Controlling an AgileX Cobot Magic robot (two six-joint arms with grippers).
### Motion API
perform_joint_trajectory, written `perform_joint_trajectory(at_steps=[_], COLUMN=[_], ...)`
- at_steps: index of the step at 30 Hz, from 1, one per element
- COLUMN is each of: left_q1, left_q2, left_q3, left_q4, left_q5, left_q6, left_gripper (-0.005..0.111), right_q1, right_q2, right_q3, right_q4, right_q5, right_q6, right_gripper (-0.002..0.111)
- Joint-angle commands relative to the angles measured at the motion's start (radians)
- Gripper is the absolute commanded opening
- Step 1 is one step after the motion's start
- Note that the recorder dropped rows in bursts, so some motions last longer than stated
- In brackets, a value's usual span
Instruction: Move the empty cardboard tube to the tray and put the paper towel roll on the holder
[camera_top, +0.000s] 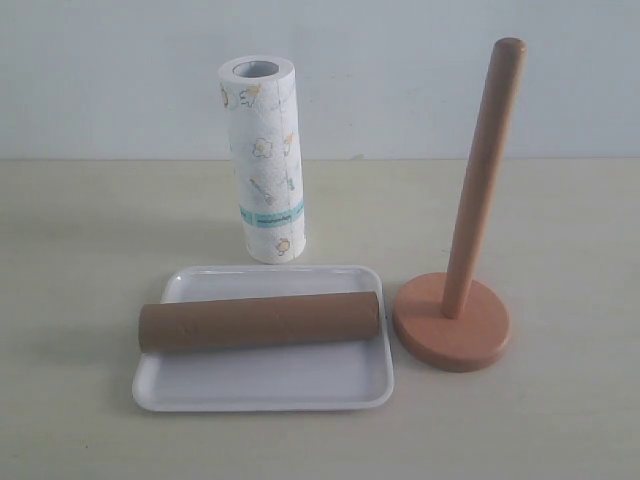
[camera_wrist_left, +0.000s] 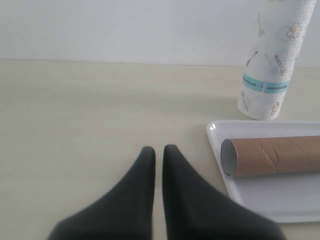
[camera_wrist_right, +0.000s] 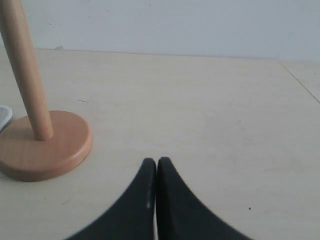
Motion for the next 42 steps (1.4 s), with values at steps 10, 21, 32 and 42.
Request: perform_joint_trajectory(at_steps=[10,21,32,42], left_q1=[0.002,0.002,0.002,0.002], left_q2=[-0.004,-0.004,-0.004,0.274], left_q3=[0.003,0.003,0.003,-0.392], left_q4=[0.010,0.010,0.029,0.011], left_q5=[-0.001,-0.001,-0.585,-0.329], left_q6=[0.003,0.003,0.003,-0.005], left_gripper=[0.005,0.005,0.005,0.005], right_q1=[-0.003,-0.003,-0.003,-0.003], right_q2=[-0.005,-0.005,-0.005,-0.005], right_q3=[0.000,0.000,0.000,0.000], right_q4=[-0.004,0.000,0.000,0.000], right_q5=[-0.008,-0.008,-0.008,-0.008], right_q6=[0.001,0.001,0.003,0.001], right_gripper=[0.000,0.000,0.000,0.000])
